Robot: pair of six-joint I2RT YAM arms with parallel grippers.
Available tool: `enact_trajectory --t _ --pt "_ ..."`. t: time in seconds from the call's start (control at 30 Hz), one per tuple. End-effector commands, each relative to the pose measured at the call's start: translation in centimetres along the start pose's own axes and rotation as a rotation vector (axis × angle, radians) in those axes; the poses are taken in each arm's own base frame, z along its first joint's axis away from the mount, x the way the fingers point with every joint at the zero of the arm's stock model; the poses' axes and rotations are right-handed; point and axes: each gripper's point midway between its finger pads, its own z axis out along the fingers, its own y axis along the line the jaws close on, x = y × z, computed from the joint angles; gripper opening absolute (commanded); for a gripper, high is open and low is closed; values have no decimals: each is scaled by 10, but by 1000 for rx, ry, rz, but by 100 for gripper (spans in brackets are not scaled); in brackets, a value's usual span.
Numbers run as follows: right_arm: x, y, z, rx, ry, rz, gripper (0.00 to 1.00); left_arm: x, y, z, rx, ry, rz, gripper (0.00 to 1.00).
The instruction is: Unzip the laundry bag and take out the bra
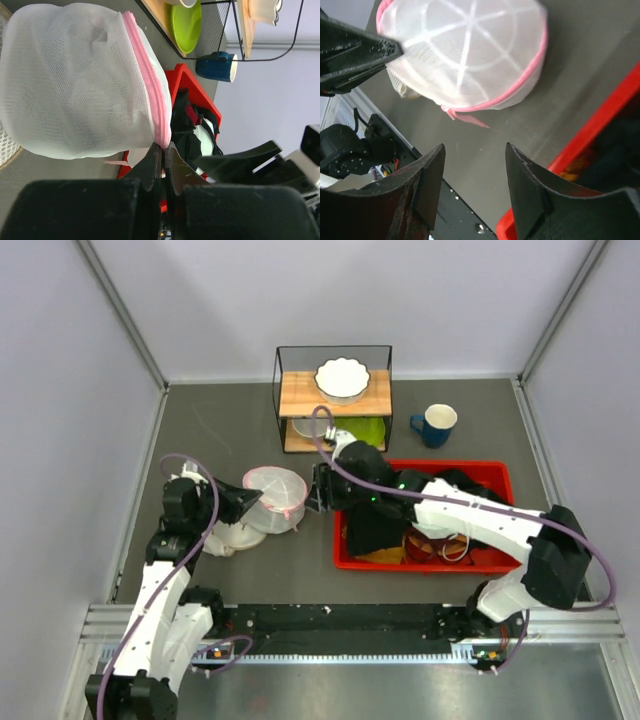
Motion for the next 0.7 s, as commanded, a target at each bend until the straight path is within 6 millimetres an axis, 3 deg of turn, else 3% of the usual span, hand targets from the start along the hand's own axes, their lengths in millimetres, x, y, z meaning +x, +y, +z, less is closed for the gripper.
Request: enact_trajectory --t 0.0,0.2,0.43,0.67 --pt "10 36 24 -62 -25 39 50 -8 -3 -1 -20 -47 -60 0" --pt "29 67 39 -230 46 51 48 -11 -5 -2 -41 -51 -32 0" --pt "50 70 56 -265 127 60 47 -11 -7 -1 -36 -48 -31 0" --pt "52 68 65 -257 146 54 48 -13 -12 -3 -23 -58 -29 0"
